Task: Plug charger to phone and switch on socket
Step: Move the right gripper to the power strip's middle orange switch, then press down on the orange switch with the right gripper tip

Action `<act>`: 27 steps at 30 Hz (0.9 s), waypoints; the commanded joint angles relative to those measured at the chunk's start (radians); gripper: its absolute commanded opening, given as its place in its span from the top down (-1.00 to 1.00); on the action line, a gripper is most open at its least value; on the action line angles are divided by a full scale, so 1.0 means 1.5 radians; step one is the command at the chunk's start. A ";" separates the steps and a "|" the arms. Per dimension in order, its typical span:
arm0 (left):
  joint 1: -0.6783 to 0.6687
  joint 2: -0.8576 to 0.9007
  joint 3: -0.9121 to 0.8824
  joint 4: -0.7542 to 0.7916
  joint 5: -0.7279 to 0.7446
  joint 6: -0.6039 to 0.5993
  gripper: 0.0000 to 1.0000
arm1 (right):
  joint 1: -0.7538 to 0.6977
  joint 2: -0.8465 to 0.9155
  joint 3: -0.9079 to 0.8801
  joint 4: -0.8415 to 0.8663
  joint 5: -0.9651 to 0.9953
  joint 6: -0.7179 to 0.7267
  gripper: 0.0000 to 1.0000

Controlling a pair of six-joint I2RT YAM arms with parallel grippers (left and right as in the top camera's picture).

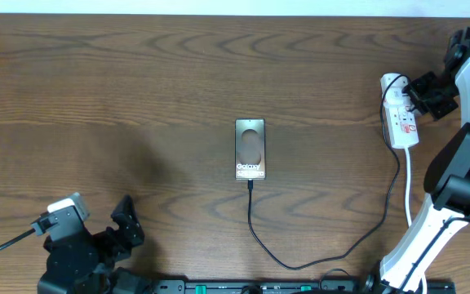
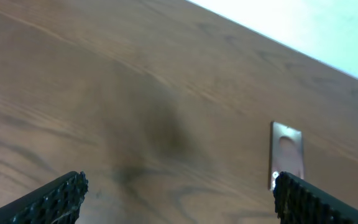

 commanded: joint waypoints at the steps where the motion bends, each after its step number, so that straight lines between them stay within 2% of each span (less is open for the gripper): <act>1: 0.001 -0.003 0.008 -0.021 -0.009 -0.001 -0.94 | -0.013 -0.001 0.016 0.008 0.000 0.017 0.98; 11: 0.069 -0.030 0.008 -0.054 -0.009 -0.001 -0.95 | -0.012 -0.001 0.015 0.045 0.005 0.047 0.98; 20: 0.078 -0.172 0.008 -0.054 -0.009 -0.001 -0.95 | -0.012 0.016 0.015 0.048 0.009 0.062 0.98; 27: 0.116 -0.203 0.009 -0.067 -0.009 -0.001 -0.95 | -0.012 0.047 0.015 0.057 -0.024 0.066 0.98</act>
